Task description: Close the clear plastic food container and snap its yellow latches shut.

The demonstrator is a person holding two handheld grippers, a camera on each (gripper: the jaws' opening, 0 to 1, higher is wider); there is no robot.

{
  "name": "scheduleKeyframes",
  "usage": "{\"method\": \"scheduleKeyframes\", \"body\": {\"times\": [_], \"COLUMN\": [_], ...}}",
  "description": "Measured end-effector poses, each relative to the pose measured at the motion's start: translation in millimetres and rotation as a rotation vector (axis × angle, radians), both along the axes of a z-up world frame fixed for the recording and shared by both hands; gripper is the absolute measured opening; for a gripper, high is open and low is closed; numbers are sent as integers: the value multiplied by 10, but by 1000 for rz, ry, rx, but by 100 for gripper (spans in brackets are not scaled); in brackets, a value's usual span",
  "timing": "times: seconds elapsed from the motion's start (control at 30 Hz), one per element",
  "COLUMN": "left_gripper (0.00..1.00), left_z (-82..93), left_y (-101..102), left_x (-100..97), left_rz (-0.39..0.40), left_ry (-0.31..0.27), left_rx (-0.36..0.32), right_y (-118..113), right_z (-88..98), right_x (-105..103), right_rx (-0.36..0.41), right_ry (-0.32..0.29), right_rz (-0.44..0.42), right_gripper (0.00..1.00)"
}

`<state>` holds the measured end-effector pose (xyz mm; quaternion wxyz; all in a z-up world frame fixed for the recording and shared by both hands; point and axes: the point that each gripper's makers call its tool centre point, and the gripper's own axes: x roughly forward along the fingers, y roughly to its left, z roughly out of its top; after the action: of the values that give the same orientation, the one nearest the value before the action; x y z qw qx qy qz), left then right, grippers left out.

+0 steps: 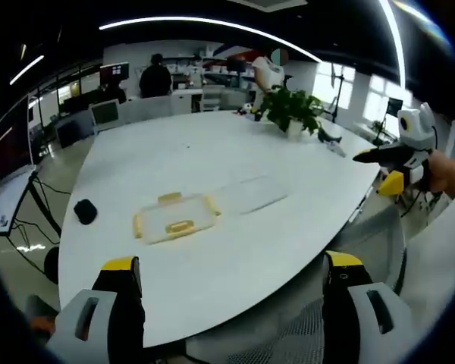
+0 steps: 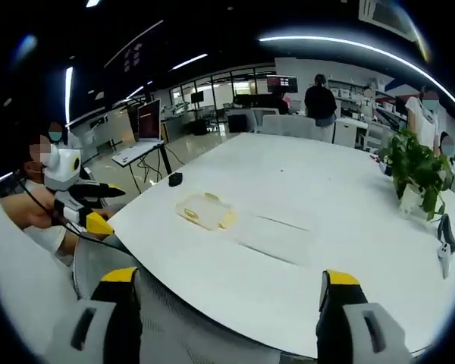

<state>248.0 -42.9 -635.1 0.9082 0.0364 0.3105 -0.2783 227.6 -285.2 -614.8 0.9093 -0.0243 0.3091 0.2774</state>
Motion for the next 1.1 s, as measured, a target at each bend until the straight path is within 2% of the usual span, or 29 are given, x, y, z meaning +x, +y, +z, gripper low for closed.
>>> {"method": "scheduleKeyframes", "body": {"times": [1.1], "left_gripper": [97], "left_z": [5], "left_y": [-42], "left_x": [-14], "left_rz": [-22], "left_ry": [2], "left_rx": [-3], "right_y": [21], "right_z": [-1], "right_x": [20], "right_rx": [-26], "right_ry": [-10], "right_rz": [16], "right_gripper": [99]}}
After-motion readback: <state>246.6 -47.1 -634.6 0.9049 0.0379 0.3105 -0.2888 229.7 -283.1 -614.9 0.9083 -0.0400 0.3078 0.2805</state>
